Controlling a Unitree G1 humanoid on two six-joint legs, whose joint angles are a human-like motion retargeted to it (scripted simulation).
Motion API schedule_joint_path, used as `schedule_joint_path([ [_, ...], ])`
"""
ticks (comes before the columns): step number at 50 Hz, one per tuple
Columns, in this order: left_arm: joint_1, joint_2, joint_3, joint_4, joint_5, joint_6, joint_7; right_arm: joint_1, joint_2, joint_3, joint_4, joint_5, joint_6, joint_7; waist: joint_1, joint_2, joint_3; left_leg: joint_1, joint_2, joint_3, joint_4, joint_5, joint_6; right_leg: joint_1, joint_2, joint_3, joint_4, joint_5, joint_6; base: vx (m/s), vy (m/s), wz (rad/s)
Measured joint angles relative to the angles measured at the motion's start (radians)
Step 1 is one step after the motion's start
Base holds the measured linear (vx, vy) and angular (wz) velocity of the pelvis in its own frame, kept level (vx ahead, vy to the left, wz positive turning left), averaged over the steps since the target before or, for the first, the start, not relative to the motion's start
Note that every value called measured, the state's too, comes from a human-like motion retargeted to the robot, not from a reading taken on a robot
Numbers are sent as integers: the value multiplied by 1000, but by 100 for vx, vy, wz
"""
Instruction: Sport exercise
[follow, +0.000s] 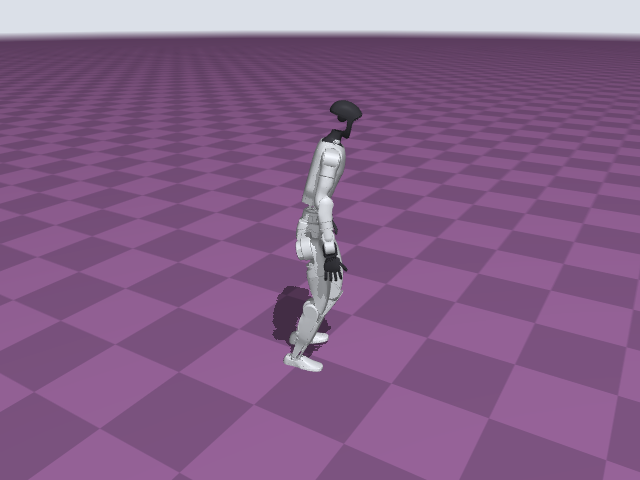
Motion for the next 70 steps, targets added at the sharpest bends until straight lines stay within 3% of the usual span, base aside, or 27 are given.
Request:
schedule_joint_path([
  [5, -51, -1, -35, -47, 19, -55, -4, -35, 15, 10, 62, -6, -35, 16, 30, 2, -5, -34, 22, 6, 84, -40, -18, -111, -24, -1, 235, -118, -12, -3, -11, -14],
  [10, -63, 30, -60, -200, 29, -81, -13, -38, 3, -1, 100, -14, -43, 19, 25, -49, -20, -11, -33, 18, 46, -13, -27, -138, -91, 7, 321, -179, -12, 0, -13, 20],
  [18, -20, 70, -21, -333, 17, -79, 3, -25, -64, -67, 106, 15, -48, -21, 31, -30, 20, -54, 26, -14, 283, -7, -74, -131, -57, 27, 444, -241, -54, -4, -11, -9],
  [23, -2, 45, -8, -228, 50, -23, -1, -31, -120, -126, 104, 59, -37, -62, 26, -20, 52, -99, 75, 22, 450, -57, -40, -158, -35, 59, 525, -271, -85, -4, -7, -30],
  [32, -27, -164, -125, 137, 149, 51, -118, -28, -107, -124, 145, 78, -14, -10, -18, -41, 64, -129, -49, 66, 407, -100, 20, -310, -89, 149, 739, -330, -96, -4, 2, -32],
  [35, -44, -213, -171, 179, 163, 59, -164, -31, -84, -93, 134, 79, -11, 31, -28, -40, 74, -155, -66, 83, 437, -111, 38, -359, -99, 176, 810, -344, -101, 0, 8, -17],
  [38, -53, -184, -163, 138, 125, 41, -156, -45, -94, -85, 80, 108, -20, 66, -34, -32, 74, -176, -64, 94, 457, -86, 42, -380, -93, 196, 822, -325, -98, 4, 9, -24],
  [40, -34, -117, -114, 66, 62, 19, -121, -47, -124, -109, 12, 165, -34, 70, -37, -29, 63, -175, -66, 89, 436, -46, 33, -378, -81, 214, 789, -271, -77, 8, 11, -34],
  [46, 119, 150, 193, -185, -301, -58, 0, 14, -252, -268, -268, 503, -120, 30, -56, -57, -32, -126, -113, 40, 188, 104, -4, -369, -71, 269, 603, 47, 78, 10, 13, -33],
  [51, 188, 284, 458, -203, -526, -146, 210, 23, -367, -423, -342, 706, -211, -82, -79, -86, -51, -117, -147, 36, 129, 34, 32, -429, -124, 242, 656, 64, 118, 0, 13, -14],
  [55, 173, 186, 542, -28, -622, -141, 313, -1, -348, -507, -219, 771, -231, -185, -100, -106, -33, -141, -141, 61, 188, -31, 56, -499, -193, 194, 748, 48, 85, -3, 9, -5],
  [60, 43, -182, 526, 346, -668, -37, 234, -74, -158, -583, 73, 838, -152, -163, -141, -108, -44, -156, -135, 67, 198, -42, 46, -514, -178, 193, 727, 13, 50, 0, 0, 0],
  [62, 13, -306, 581, 427, -733, -35, 214, -81, -77, -638, 173, 892, -128, -149, -150, -101, -42, -147, -128, 57, 194, -7, 16, -491, -148, 199, 703, 36, 48, 6, -6, 14],
  [66, 58, -353, 872, 457, -1067, -153, 406, 5, 2, -868, 291, 1153, -183, -240, -153, -82, -24, -210, -97, 31, 321, 136, -80, -459, -68, 208, 684, 110, 70, 3, -9, 20],
  [70, 226, -164, 1277, 396, -1303, -381, 876, 171, -121, -1217, 246, 1414, -427, -539, -150, -64, 1, -328, -22, 91, 499, 85, -60, -463, -90, 133, 742, -43, 9, 1, -9, -1],
])
